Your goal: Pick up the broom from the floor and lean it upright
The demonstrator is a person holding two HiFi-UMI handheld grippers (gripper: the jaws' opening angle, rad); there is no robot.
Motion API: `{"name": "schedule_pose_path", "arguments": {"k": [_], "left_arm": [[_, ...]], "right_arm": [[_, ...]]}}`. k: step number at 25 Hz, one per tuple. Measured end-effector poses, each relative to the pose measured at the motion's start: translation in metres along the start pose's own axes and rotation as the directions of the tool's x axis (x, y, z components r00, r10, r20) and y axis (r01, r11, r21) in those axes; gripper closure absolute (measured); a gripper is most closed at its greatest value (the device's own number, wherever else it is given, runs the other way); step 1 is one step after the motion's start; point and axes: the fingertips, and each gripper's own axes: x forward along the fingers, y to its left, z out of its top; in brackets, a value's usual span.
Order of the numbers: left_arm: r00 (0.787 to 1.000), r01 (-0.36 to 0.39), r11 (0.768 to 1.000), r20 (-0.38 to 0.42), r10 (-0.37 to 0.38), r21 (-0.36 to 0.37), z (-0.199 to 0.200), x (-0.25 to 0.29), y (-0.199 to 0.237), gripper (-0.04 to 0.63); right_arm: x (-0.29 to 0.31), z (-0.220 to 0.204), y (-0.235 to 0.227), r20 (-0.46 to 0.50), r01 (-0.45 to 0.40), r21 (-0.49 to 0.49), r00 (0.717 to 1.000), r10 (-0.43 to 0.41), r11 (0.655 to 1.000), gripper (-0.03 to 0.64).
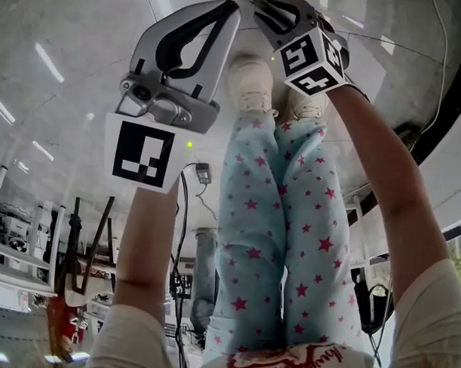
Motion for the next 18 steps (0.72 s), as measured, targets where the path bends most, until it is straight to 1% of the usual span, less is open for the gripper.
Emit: {"name": "schedule_pose_path", "arguments": {"k": [5, 9, 12, 15, 18], "left_arm": [[1.000, 0.009, 1.000, -0.020, -0.009, -0.003, -0.006, -0.002, -0.004, 0.577], [1.000, 0.005, 1.000, -0.025, -0.005, 0.005, -0.009, -0.006, -0.009, 0.577], [1.000, -0.004, 1.000, -0.018, 0.004, 0.003, -0.006, -0.005, -0.008, 0.577], [1.000, -0.004, 1.000, -0.011, 0.004, 0.004, 0.001, -0.005, -0.014, 0.577], [1.000, 0.003, 1.000, -0.008, -0.002, 0.005, 0.014, -0.006, -0.024, 0.577]], "right_arm": [[0.009, -0.011, -0.003, -0.054, 0.004, -0.010, 0.999, -0.005, 1.000, 0.489], [0.008, -0.016, -0.001, -0.060, 0.015, -0.005, 0.998, -0.015, 1.000, 0.491], [0.009, -0.016, -0.004, -0.071, 0.025, 0.033, 0.997, -0.023, 0.999, 0.508], [0.000, -0.012, -0.009, -0.066, 0.056, 0.084, 0.997, -0.051, 0.995, 0.514], [-0.020, 0.001, -0.011, -0.044, 0.074, 0.088, 0.997, -0.070, 0.993, 0.515]]}}
